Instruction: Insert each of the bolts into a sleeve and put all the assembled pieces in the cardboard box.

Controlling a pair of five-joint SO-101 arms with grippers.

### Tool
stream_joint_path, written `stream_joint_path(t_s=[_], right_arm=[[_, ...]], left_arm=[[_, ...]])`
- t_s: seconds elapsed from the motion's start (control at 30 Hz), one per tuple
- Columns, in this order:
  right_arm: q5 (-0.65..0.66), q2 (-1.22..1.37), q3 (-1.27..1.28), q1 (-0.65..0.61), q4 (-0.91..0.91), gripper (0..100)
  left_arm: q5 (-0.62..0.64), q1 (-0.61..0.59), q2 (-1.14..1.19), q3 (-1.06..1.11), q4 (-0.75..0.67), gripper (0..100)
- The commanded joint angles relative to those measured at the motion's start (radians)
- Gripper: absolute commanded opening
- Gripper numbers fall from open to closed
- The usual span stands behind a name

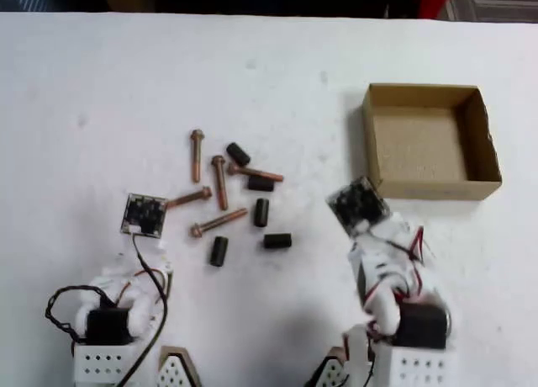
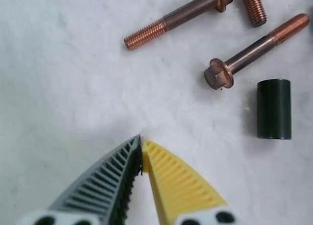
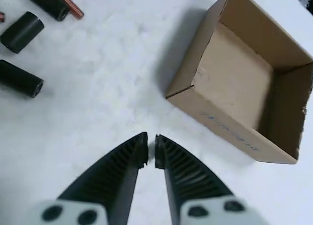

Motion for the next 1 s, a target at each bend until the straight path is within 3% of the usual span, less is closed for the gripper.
stream_joint_path(t_s=[0.0,0.23,0.5,0.7,0.97], right_arm=[[-0.018,0.229,-0.152,-0.065,-0.018,1.9],[-0.012,0.634,-0.367,-0.159,-0.022,16.0],[-0.008,0.978,-0.586,-0.297,-0.021,16.3],[0.121,1.147,-0.641,-0.384,-0.022,21.1],[0.334,1.185,-0.592,-0.506,-0.018,22.7]], left_arm=[[-0.014,-0.004,-0.004,-0.002,-0.021,3],[-0.014,-0.005,-0.004,-0.002,-0.021,3],[-0.014,-0.022,-0.004,-0.002,-0.021,3],[-0.014,-0.096,-0.004,-0.002,-0.02,3],[-0.014,-0.099,-0.004,-0.002,-0.02,3]])
